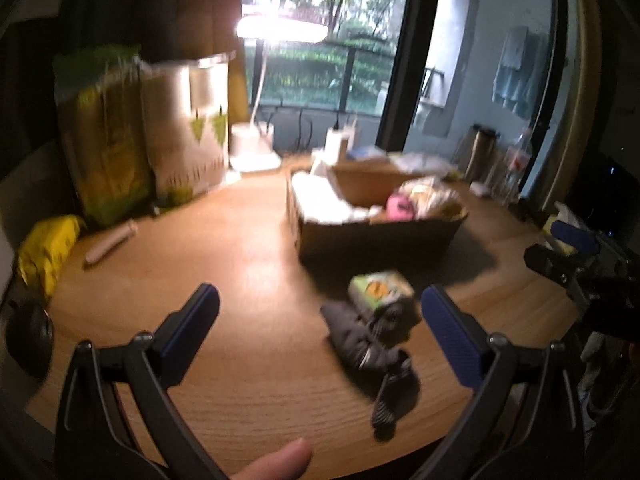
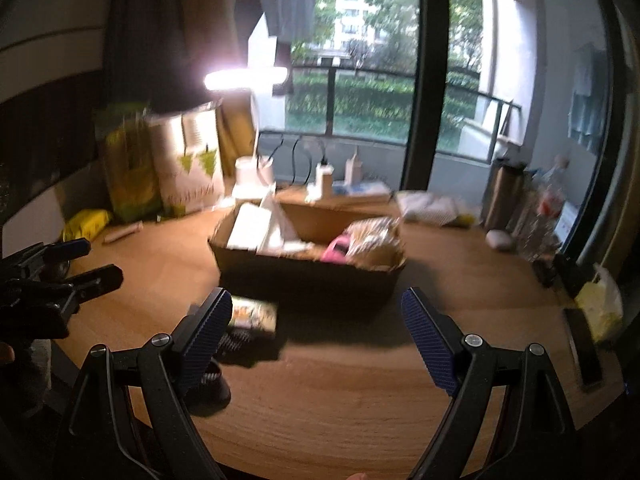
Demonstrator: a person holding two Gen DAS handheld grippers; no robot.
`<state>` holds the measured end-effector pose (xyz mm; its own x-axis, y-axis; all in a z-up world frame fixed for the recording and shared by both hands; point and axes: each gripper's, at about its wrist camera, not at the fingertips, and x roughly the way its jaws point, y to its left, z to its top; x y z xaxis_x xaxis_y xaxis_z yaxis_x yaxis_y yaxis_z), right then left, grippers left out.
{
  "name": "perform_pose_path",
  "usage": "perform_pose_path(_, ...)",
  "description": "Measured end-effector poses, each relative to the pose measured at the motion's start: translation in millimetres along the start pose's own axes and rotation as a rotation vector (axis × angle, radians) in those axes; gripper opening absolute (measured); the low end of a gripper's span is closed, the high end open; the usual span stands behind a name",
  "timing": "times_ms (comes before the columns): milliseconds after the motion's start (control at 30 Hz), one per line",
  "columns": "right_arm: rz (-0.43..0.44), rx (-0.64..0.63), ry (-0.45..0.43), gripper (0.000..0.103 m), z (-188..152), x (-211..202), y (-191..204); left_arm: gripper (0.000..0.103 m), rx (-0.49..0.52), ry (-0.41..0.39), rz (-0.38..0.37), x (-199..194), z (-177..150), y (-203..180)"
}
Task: Organize soft objects
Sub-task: 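Move both tools back toward the grey sock and tissue pack on the desk, then grasp the grey sock with the left tool while the right tool grasps the bear tissue pack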
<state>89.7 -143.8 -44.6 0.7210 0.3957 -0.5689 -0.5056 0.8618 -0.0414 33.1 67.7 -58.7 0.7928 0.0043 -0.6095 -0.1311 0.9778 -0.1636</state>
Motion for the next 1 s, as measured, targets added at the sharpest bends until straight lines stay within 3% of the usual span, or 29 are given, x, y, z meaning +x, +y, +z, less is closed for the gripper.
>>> perform_pose_path(200,0.045,0.003,0.092,0.089,-15,42,10,0.102,0.009,0.104,-0.024,40,-20,-1)
perform_pose_path(433,0.054,0.028,0.157,0.089,-27,72,4,0.101,0.104,0.225,-0.073,87,-36,-27)
perform_pose_path(600,0.054,0.044,0.182,0.089,-28,85,-4,0.099,0.165,0.26,-0.063,106,-40,-38)
perform_pose_path(633,0.056,0.042,0.186,0.089,-28,88,-4,0.09,0.168,0.275,-0.071,110,-42,-38)
perform_pose_path(767,0.082,0.02,0.21,0.089,-25,102,2,0.072,0.179,0.284,-0.078,113,-42,-35)
perform_pose_path(800,0.09,0.014,0.215,0.089,-24,106,5,0.059,0.182,0.281,-0.081,112,-41,-34)
perform_pose_path(1000,0.14,0.004,0.251,0.089,-16,131,23,0.041,0.169,0.271,-0.135,109,-36,-21)
